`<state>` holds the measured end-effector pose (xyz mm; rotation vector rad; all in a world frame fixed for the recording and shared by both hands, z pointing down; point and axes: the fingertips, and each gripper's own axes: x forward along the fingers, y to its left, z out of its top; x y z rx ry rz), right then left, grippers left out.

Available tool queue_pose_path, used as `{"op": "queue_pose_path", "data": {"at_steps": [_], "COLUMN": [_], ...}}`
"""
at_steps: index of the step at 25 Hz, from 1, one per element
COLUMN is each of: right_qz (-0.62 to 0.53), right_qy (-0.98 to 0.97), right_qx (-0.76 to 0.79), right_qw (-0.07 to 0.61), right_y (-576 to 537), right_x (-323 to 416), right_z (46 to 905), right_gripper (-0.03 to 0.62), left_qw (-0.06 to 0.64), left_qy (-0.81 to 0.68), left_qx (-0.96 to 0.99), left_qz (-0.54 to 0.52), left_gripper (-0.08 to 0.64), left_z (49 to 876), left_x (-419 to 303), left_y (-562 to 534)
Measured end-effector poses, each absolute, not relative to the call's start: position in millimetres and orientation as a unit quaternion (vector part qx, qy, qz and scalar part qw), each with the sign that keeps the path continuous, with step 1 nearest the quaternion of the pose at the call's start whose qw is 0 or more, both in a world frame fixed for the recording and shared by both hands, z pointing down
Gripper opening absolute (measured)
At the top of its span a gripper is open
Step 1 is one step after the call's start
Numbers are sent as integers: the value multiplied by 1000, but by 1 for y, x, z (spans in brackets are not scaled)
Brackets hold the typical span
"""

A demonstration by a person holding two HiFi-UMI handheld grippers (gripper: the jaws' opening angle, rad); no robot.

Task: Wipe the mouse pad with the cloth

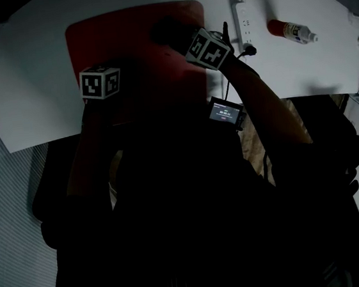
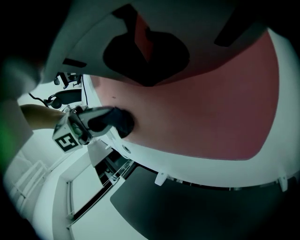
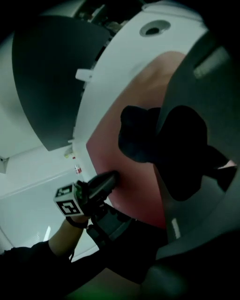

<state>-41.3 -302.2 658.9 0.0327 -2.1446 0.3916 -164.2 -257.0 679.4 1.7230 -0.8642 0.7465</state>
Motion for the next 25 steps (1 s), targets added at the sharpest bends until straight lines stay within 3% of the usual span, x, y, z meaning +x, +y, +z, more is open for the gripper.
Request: {"op": "queue_pose_path", "data": {"at_steps": [8,15,20,23,25], "right_qz": [124,38,67,123,187], "right_qy": [-852,-855,-852,-855,-856], "right_qx": [-184,-99,57,45,-58], "right_qw": [475,508,516,502,478], "right_y": [-162,-253,-354,-316,-243], "right_x": [-73,-26,-5,-20,-45], "right_z": [658,668,666,661,657], "right_gripper": [63,63,62,63,62], "left_qw": [509,508,504,508,504], "left_qy": [-364,-350,-353,-351,-356], "left_qx": [718,720,723,722,722], "left_qz": [305,318,315,313,313], "left_gripper": [8,8,8,8,8], "left_z": [681,682,681,681,678], "left_x": [-162,-158,-165,-163,-165], "left_y": [-256,-249,-255,-253,-256]}}
